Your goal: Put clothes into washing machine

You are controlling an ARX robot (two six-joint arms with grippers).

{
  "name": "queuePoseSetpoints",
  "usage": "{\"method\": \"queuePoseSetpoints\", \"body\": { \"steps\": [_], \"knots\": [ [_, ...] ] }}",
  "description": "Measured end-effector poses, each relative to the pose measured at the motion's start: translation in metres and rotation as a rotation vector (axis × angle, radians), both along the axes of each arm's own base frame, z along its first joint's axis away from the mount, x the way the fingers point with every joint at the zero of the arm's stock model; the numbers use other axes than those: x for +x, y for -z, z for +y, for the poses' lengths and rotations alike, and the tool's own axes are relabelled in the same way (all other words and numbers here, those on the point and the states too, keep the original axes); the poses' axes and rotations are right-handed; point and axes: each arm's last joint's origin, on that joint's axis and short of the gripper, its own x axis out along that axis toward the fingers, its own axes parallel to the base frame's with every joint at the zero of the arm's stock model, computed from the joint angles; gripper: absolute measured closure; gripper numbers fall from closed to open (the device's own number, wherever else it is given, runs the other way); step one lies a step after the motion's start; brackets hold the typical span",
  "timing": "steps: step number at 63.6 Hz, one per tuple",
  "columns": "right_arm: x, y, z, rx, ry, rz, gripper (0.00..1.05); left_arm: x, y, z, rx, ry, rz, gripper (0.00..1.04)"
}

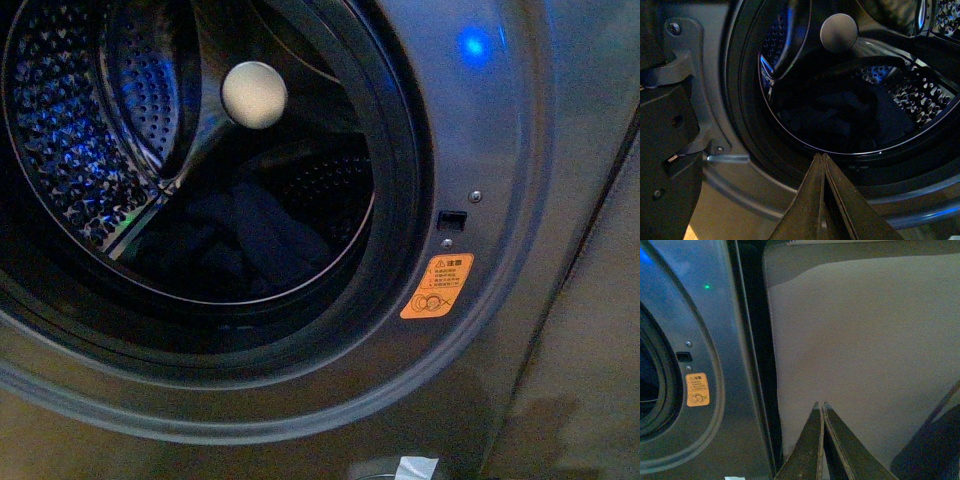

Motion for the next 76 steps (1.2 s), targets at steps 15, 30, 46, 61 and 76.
{"method": "queuePoseSetpoints", "body": {
  "steps": [15,30,46,61,76],
  "knots": [
    [0.0,0.0,0.0,0.0,0.0,0.0,1.02,-0.015,-0.007,0.015,-0.002,-0.004,-0.022,1.01],
    [0.0,0.0,0.0,0.0,0.0,0.0,1.02,-0.026,-0.01,0.015,-0.002,-0.002,-0.031,1.01],
    [0.0,0.0,0.0,0.0,0.0,0.0,1.02,-0.034,-0.01,0.015,-0.002,-0.002,-0.033,1.01],
    [0.0,0.0,0.0,0.0,0.0,0.0,1.02,-0.039,-0.01,0.015,-0.002,-0.002,-0.033,1.01],
    [0.0,0.0,0.0,0.0,0.0,0.0,1.02,-0.051,-0.006,0.015,-0.002,-0.002,-0.027,1.01]
  ]
}}
